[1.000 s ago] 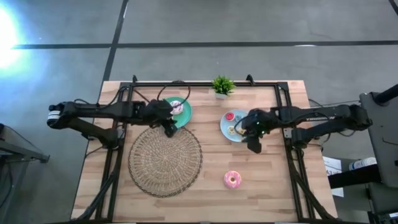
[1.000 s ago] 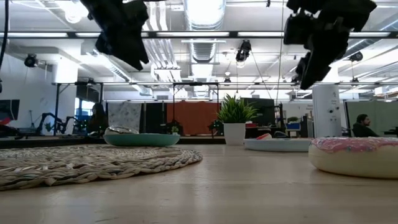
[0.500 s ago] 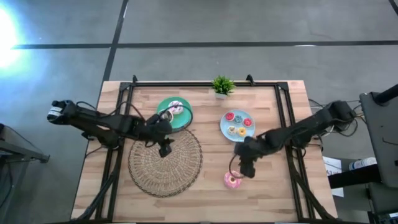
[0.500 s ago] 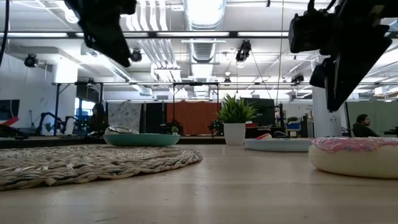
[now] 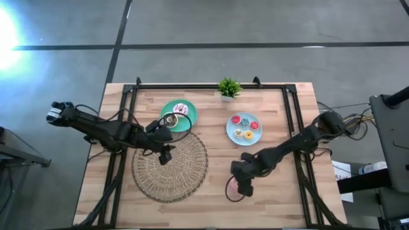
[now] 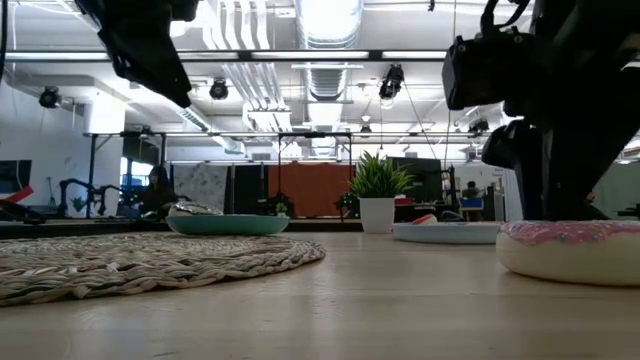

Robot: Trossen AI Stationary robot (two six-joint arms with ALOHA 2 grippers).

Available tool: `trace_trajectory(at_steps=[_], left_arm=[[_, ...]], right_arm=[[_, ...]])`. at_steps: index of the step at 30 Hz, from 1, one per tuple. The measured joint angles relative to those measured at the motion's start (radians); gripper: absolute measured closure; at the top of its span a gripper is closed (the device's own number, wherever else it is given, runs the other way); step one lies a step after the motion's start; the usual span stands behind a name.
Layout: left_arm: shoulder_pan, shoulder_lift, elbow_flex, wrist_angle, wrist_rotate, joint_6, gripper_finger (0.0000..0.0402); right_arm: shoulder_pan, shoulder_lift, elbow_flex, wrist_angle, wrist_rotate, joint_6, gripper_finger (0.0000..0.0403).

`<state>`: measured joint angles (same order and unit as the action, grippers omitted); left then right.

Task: Pick & Place donuts
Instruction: Put the big pink donut into the green plate

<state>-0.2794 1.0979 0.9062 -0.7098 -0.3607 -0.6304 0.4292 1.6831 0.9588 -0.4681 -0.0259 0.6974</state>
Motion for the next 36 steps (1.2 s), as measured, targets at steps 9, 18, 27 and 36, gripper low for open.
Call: trace_trajectory(at_steps=[9,18,27,36], left_arm=[[0.0,-0.02,-0.03,-0.002,0.0,0.0,0.0243],[0.0,-0.02,-0.041,0.004,-0.006,0.027,0.0243],[0.0,-0.02,-0.044,0.002,-0.006,0.052,0.0243],[0.0,-0.02,-0.044,0.001,-0.006,0.06,0.0243]], right_arm=[[0.025,0.029,0.025,-0.031,0.039,0.05,0.0266],[0.025,-0.001,0.085,-0.09,0.079,0.052,0.0211],[0.023,0.003,0.03,-0.103,0.08,0.061,0.0184],[0.022,0.081,0.027,-0.028,0.058,-0.055,0.0184]])
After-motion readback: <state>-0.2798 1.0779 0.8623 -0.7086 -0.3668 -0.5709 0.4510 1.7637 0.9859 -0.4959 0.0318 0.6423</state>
